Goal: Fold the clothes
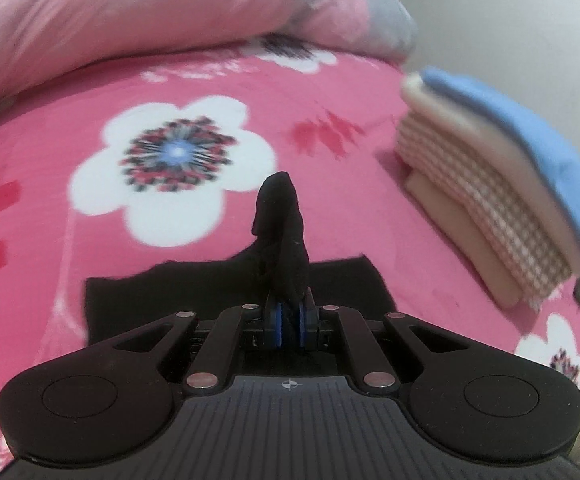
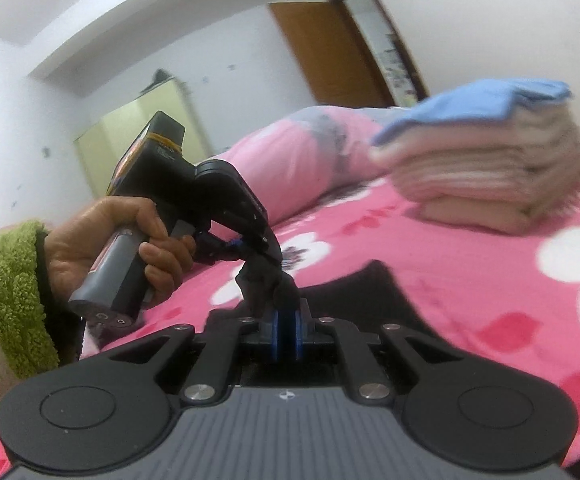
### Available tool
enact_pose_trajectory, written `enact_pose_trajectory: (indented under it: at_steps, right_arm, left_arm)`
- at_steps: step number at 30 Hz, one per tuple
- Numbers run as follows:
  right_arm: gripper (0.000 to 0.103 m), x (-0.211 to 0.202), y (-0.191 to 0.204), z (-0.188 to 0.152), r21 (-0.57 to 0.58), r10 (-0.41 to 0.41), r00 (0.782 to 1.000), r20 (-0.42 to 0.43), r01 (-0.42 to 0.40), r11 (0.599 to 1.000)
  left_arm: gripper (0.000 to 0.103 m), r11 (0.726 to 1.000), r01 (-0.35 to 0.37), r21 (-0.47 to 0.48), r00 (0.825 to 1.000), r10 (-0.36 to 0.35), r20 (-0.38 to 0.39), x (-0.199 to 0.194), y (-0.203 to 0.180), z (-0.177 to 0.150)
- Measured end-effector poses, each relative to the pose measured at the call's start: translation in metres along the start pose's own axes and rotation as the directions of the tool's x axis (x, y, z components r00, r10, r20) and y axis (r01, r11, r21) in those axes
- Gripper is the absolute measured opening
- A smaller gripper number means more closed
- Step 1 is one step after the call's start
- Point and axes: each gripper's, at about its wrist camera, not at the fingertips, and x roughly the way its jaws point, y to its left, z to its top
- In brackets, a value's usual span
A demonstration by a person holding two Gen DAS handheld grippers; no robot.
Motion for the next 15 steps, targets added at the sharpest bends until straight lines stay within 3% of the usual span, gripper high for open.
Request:
enact_pose_trajectory:
  at_steps: [6, 9, 11, 13, 15]
  right_arm:
    - [0.007, 0.004, -0.028, -0.012, 0.088, -0.03, 0.999, -0.039, 0.034, 0.996]
    - [0.007, 0.007, -0.043, -0.018, 0.131, -0.044, 0.997, -0.059, 0.052, 0.99]
    - [0.007, 0.008, -0.052, -0.022, 0.16, -0.053, 0.996, -0.073, 0.064, 0.985]
    - [0.007, 0.01, -0.062, -0.026, 0.188, -0.061, 0.994, -0.087, 0.077, 0.979]
    - [0.007, 0.011, -0.071, -0.03, 0.215, -0.068, 0.993, -0.101, 0.088, 0.973]
  left_arm:
    - [0.007, 0.992, -0.008, 0.122, 0.997, 0.017, -0.072, 0.045, -0.04, -0.01]
    - [0.031, 0.992, 0.059, 0.109, 0.993, -0.047, -0.11, 0.062, -0.04, -0.013]
    - [0.047, 0.991, 0.127, 0.047, 0.988, -0.122, -0.099, 0.063, -0.03, -0.013]
    - [0.057, 0.979, 0.2, -0.027, 0.976, -0.202, -0.087, 0.058, -0.018, -0.011]
    - [0.058, 0.966, 0.243, -0.084, 0.966, -0.249, -0.07, 0.048, -0.008, -0.01]
